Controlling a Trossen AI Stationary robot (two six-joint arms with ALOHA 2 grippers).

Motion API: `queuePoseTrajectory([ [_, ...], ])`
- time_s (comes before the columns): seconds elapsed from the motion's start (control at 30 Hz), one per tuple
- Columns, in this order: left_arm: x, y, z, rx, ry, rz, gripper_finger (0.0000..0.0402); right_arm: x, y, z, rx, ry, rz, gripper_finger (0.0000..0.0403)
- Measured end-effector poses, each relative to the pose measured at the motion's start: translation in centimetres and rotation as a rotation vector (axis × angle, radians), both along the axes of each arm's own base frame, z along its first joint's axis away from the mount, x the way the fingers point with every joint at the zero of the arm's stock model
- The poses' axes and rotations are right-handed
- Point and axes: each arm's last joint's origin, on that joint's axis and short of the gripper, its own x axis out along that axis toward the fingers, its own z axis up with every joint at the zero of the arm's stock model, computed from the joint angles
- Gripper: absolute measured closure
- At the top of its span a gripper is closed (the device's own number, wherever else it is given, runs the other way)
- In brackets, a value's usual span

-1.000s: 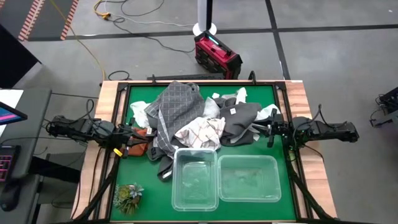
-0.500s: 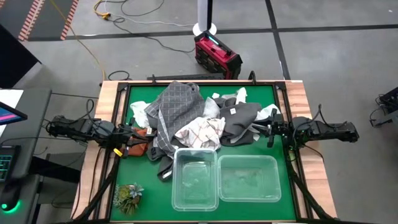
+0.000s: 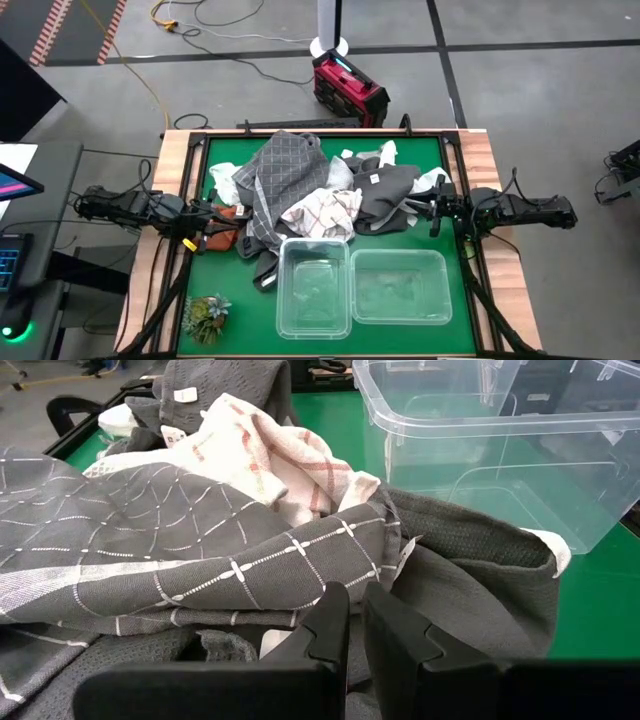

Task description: Sort towels by color in basket

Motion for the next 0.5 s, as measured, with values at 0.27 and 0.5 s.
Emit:
queuePoseTrajectory([
  [0.27,0.3,0.3,1.2,0.075,-0.126,0.088,0.0377,0.0,0.0,0.0,0.000,0.000,0.000,0.0275],
  [0.5,0.4,0.3,2.1,0.051,-0.218,0.102,0.0377,0.0,0.0,0.0,0.000,0.000,-0.001,0.0275],
])
